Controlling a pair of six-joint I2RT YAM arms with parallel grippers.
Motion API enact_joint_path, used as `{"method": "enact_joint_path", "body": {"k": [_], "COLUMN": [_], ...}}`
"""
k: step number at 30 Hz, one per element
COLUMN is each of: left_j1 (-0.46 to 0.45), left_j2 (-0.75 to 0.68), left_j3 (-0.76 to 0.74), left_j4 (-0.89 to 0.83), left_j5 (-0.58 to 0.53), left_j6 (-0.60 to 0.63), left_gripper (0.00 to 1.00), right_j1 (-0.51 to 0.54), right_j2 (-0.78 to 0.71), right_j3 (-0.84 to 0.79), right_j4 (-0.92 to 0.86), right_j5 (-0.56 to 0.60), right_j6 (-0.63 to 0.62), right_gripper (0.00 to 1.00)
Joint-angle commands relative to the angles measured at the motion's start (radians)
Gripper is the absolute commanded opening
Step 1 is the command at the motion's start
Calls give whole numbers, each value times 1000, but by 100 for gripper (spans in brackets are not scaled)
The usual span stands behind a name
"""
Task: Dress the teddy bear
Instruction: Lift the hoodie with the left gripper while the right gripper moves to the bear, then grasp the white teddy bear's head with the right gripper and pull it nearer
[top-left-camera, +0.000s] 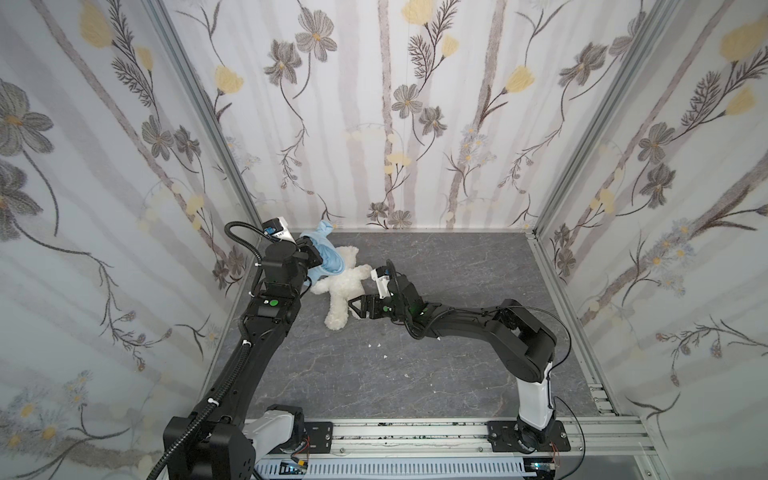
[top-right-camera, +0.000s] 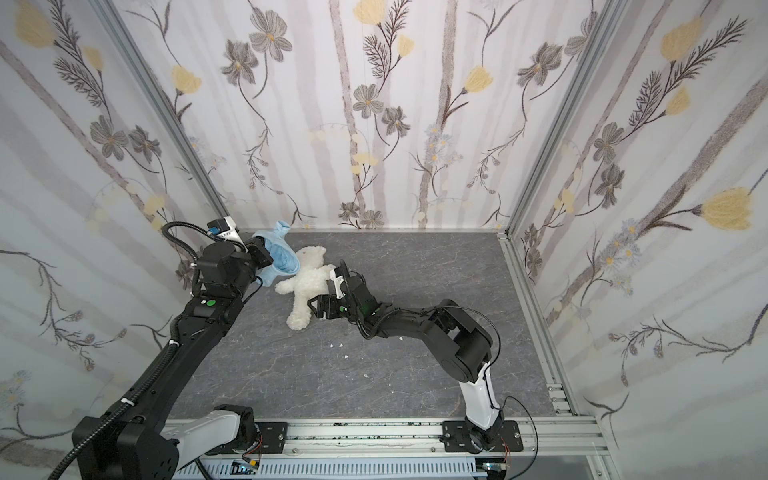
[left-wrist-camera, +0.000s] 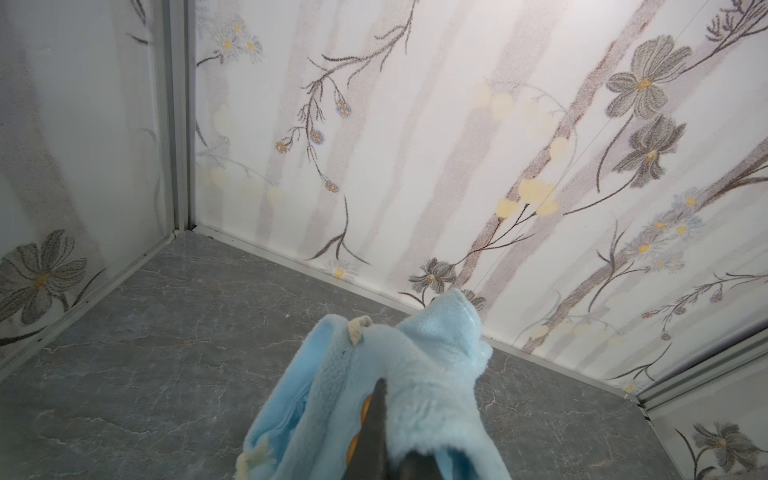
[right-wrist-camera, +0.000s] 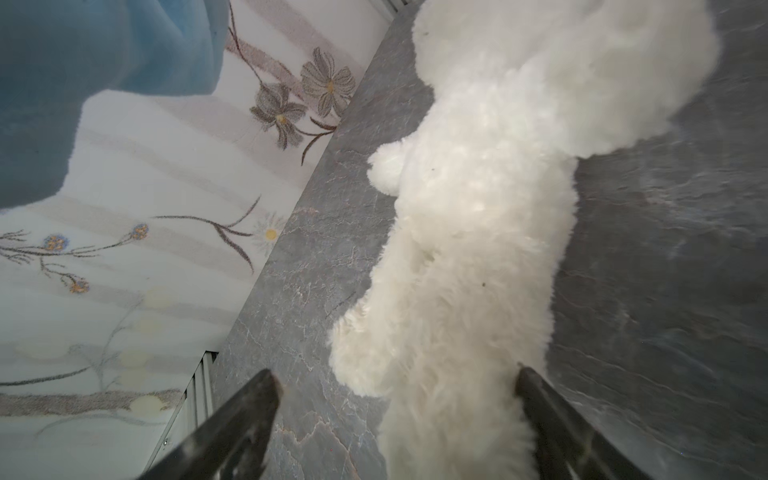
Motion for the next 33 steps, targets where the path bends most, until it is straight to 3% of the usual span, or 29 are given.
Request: {"method": "enact_joint_path", "body": {"k": [1, 3, 7, 9, 13, 17, 21, 23, 25, 28, 33], "left_j1": [2, 1, 3, 1, -2, -11, -37, -58, -80, -91, -95], "left_j2": [-21, -30, -50, -60, -85, -118, -129, -124, -118, -114, -99], "left_j3": [-15, -23, -44, -54, -74, -103, -144, -167, -194, -237, -264], "left_j4": [17, 17, 17, 17, 17, 17, 17, 17, 17, 18, 20], "left_j5": [-2, 12, 50, 65, 96, 109, 135, 131, 106, 40, 7], "left_j6": [4, -2, -14, -21, -29, -33, -30, -13, 8, 9, -6], "left_gripper": [0, 0, 0, 0, 0, 0, 0, 0, 0, 0, 0], "right_j1": [-3, -12, -54, -98, -179, -290, -318, -305, -275, -229, -193], "right_j2": [51, 45, -58, -127, -319, -542, -749, -777, -768, -683, -481], "right_j3": [32, 5, -173, -286, -525, -668, -619, -574, -526, -419, -250], "right_j4": [-39, -85, -78, -71, -137, -272, -396, -402, -381, -380, -401], "right_j5": [-10, 24, 60, 51, 55, 152, 281, 285, 273, 281, 282], "right_j6": [19, -15, -64, -76, -131, -181, -251, -262, -259, -258, -233], "right_gripper": [70, 47, 22, 14, 11, 20, 61, 73, 88, 99, 100]}}
